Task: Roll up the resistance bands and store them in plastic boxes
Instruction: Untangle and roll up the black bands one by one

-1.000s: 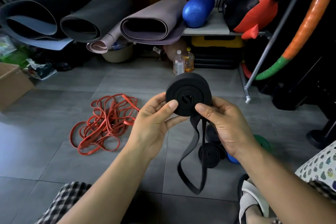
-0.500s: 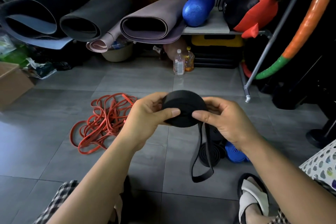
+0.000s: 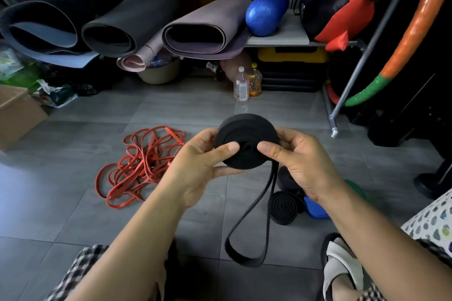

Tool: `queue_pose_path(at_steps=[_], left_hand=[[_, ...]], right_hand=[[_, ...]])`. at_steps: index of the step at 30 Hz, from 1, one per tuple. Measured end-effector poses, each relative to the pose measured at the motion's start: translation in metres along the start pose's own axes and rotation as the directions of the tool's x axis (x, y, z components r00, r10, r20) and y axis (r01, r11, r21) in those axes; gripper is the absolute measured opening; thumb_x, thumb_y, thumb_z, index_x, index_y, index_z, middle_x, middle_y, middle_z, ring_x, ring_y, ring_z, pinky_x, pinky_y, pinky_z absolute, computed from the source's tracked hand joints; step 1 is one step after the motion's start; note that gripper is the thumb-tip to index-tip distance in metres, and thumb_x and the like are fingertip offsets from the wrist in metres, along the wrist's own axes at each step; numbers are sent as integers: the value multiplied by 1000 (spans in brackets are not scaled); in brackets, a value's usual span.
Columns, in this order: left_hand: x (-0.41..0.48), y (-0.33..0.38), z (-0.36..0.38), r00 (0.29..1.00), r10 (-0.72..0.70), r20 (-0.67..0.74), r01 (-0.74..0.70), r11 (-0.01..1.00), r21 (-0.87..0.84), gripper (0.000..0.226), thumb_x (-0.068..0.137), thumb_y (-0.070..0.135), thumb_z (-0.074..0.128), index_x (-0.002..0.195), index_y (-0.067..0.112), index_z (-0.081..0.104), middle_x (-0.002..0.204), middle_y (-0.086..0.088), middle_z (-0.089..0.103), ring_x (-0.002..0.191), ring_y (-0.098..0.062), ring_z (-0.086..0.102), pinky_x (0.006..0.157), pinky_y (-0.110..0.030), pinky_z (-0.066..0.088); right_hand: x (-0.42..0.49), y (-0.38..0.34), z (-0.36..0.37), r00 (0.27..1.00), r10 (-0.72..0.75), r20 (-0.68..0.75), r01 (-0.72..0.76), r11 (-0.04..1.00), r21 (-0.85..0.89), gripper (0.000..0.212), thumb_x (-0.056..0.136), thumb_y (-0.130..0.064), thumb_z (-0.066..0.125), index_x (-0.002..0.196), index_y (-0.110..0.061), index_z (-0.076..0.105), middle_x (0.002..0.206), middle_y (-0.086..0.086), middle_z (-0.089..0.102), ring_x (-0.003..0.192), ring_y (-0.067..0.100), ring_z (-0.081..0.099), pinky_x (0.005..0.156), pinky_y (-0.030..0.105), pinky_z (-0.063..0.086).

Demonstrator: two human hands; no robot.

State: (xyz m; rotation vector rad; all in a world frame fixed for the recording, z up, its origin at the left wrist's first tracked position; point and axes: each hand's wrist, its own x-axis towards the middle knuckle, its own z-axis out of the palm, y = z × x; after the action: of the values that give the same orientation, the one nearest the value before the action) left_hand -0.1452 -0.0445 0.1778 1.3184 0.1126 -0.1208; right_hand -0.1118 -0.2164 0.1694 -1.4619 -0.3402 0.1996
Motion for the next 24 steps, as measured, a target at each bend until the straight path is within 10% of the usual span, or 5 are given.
queue_pose_path(at_steps=[6,24], left_hand=[[4,5,-12,982,160,104,-190,836,514,38,74,-1,70,88,33,65,85,6,71,83,-10,67,71,-26,57],[0,-12,12,995,53,-83,-75,957,-282,35,74,16,60,108,7,58,110,-14,66,101,-30,65,70,-37,57]], right_hand=[[-5,-2,1,995,-4,104,34,958,-285,29,74,-8,72,92,-30,66,92,-5,73,88,8,68,82,24,54],[2,2,8,1000,27,-13,-25,984,174,27,71,-20,62,97,-21,66,93,-7,73,95,9,67,81,17,51]])
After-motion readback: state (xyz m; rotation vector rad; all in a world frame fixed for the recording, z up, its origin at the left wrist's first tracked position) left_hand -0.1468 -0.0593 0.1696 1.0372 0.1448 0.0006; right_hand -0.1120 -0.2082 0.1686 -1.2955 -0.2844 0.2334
